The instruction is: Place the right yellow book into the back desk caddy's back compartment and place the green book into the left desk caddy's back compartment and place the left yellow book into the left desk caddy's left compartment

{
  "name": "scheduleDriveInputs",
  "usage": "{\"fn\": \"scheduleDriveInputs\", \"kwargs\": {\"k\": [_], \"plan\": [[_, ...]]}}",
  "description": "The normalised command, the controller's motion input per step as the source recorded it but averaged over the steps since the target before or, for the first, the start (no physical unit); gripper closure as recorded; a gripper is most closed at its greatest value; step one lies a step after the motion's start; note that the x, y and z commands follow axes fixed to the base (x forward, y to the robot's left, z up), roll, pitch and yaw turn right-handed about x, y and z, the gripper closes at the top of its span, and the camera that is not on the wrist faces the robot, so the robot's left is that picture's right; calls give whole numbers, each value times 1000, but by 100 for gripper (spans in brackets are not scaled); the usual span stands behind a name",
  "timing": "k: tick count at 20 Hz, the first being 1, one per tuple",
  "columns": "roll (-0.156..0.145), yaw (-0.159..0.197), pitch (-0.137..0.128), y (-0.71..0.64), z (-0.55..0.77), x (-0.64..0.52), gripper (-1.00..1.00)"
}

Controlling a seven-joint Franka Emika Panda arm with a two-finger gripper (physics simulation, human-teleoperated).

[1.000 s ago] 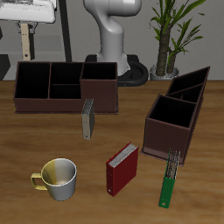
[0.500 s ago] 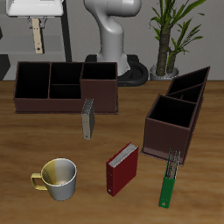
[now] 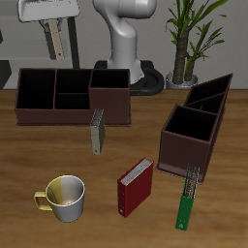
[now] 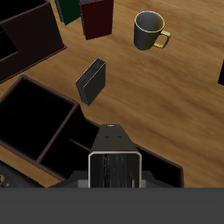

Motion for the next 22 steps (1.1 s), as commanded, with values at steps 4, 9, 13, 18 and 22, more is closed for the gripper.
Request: {"fn": "scheduleDriveInputs", "kwargs": {"k": [4, 9, 13, 18, 22], "plan": [[14, 329, 50, 298, -101, -198, 100], [-5, 461, -34, 244, -126, -165, 100], [6, 551, 65, 101, -197, -195, 100], [-18, 285, 123, -16, -116, -75, 100], [-95, 288, -36, -246, 124, 52, 100]]}}
